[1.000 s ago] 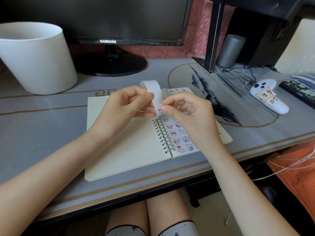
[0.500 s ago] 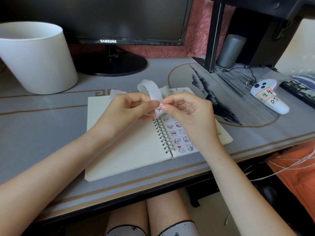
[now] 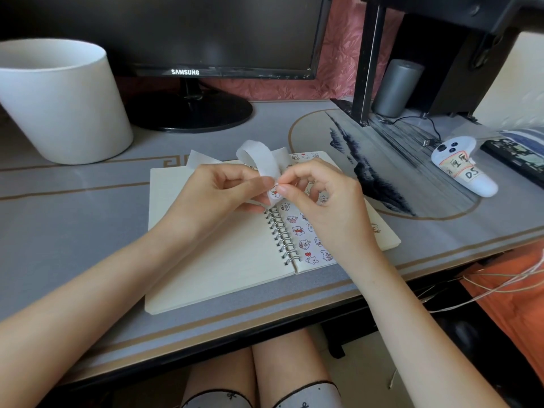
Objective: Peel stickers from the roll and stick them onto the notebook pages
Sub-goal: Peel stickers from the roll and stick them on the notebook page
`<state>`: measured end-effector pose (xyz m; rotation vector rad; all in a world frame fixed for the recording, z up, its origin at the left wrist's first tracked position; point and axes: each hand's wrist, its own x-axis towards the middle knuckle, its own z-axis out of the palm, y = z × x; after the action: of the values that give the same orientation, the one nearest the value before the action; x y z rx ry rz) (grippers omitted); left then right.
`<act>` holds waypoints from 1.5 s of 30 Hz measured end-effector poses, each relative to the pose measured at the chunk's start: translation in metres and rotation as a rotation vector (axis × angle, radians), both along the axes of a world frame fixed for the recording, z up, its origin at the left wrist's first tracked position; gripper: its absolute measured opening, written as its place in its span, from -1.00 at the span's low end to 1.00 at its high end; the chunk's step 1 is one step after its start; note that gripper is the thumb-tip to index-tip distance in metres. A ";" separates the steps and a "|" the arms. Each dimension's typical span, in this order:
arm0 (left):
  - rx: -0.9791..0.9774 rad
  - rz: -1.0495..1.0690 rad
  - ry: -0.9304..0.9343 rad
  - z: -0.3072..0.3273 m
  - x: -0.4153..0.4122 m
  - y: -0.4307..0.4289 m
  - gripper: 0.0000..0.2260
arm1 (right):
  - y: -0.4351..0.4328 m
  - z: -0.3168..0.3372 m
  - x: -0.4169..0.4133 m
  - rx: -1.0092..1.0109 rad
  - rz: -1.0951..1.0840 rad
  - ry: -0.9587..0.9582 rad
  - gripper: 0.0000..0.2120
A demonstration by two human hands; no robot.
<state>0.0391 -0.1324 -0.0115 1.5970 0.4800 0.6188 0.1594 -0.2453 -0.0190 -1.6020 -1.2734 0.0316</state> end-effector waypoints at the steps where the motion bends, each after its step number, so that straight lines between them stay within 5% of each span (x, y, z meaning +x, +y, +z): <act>1: -0.001 0.002 0.004 0.000 0.000 0.000 -0.90 | 0.000 -0.001 0.000 -0.007 0.000 -0.018 -0.95; 9: -0.033 0.017 0.020 0.001 0.000 0.001 -0.85 | -0.007 -0.002 -0.003 -0.016 -0.010 -0.136 -0.98; 17: -0.011 0.033 0.042 0.002 -0.001 0.002 -0.84 | -0.046 0.018 0.016 -0.135 0.050 0.353 -0.93; 21: -0.019 0.033 0.045 0.002 0.000 -0.001 -0.84 | -0.073 0.018 0.038 -0.305 -0.041 0.449 -0.98; 33: -0.013 0.029 0.064 0.000 0.000 -0.001 -0.83 | -0.089 0.013 0.055 -0.509 -0.129 0.453 -0.96; 45: -0.005 0.036 0.071 0.000 0.001 -0.001 -0.83 | -0.092 0.011 0.058 -0.507 -0.110 0.444 -0.94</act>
<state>0.0398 -0.1329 -0.0119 1.6122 0.5635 0.5892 0.2170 -0.3371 -0.0078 -1.9489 -0.8638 0.6506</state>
